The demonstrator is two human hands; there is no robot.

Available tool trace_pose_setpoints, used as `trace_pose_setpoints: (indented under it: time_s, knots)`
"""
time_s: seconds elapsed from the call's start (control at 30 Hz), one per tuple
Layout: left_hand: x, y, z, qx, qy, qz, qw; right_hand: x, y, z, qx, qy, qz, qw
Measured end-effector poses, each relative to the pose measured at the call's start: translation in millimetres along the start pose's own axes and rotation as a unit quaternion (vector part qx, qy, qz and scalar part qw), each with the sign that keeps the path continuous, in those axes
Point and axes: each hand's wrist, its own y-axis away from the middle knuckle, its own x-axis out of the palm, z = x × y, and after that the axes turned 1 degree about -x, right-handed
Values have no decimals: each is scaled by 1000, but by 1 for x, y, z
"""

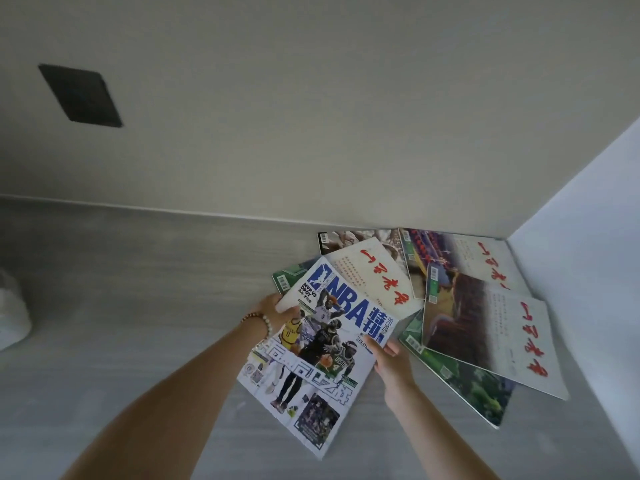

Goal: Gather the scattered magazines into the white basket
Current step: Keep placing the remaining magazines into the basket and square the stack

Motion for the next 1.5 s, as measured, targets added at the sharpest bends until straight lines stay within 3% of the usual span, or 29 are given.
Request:
trace_pose_setpoints:
  time_s: [0.23, 0.47, 0.7, 0.97, 1.1, 1.37, 1.5]
  knots:
    - [-17, 52, -18, 151, 9, -1, 989, 5, 12, 3, -35, 27, 15, 999]
    - [-135, 120, -17, 236, 107, -113, 959, 88, 42, 57, -81, -76, 230, 967]
    - [-301, 194, 69, 202, 197, -283, 917, 264, 116, 125, -271, 29, 317, 909]
    - [-443, 265, 183, 180, 227, -430, 855, 447, 211, 147, -460, 146, 397, 781]
    - [-470, 271, 226, 140, 233, -474, 838, 503, 229, 140, -512, 175, 390, 745]
    - [-472, 250, 287, 81, 168, -496, 848, 555, 198, 97, -557, 261, 313, 724]
    - [-462, 230, 308, 53, 190, -489, 850, 562, 182, 77, -549, 296, 314, 716]
